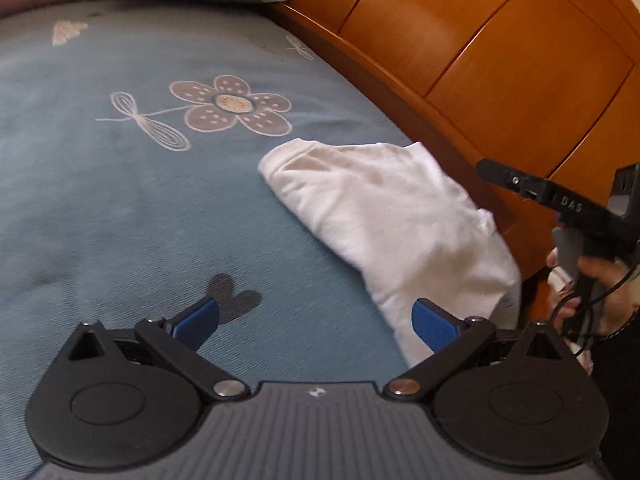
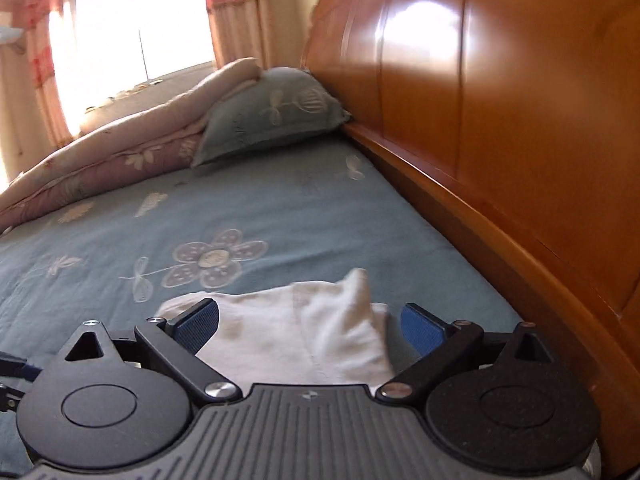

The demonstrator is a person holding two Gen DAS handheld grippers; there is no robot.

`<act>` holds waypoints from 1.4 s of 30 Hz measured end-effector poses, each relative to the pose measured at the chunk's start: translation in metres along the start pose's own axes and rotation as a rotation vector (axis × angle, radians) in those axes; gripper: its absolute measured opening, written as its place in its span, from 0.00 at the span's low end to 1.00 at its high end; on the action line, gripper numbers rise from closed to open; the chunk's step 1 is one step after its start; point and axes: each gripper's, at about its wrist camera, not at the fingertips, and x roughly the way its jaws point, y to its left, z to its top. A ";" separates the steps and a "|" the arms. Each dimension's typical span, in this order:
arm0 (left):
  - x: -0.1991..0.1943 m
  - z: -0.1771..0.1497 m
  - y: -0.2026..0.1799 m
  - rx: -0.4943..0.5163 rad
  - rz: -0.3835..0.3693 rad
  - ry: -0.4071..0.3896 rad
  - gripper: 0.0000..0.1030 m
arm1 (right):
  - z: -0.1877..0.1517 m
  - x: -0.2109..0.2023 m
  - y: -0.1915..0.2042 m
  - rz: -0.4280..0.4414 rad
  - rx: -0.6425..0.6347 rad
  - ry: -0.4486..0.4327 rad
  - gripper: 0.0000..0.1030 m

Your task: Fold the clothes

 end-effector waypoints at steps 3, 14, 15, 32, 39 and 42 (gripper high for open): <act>-0.009 -0.007 0.005 0.023 0.019 -0.002 0.99 | -0.018 0.018 0.017 -0.037 -0.115 0.086 0.90; -0.026 -0.024 0.020 0.007 0.047 -0.036 0.99 | -0.034 0.012 0.060 -0.014 -0.216 0.147 0.87; -0.028 -0.024 0.022 -0.001 0.046 -0.039 0.99 | -0.039 0.018 0.069 -0.007 -0.245 0.165 0.87; -0.053 -0.038 0.050 -0.032 0.107 -0.065 0.99 | -0.012 0.121 0.092 -0.087 -0.189 0.266 1.00; -0.065 -0.042 0.053 -0.036 0.112 -0.082 0.99 | -0.013 0.051 0.087 -0.056 -0.151 0.184 0.96; -0.063 -0.045 0.048 -0.028 0.100 -0.072 0.99 | -0.032 0.011 0.068 -0.073 -0.128 0.165 0.96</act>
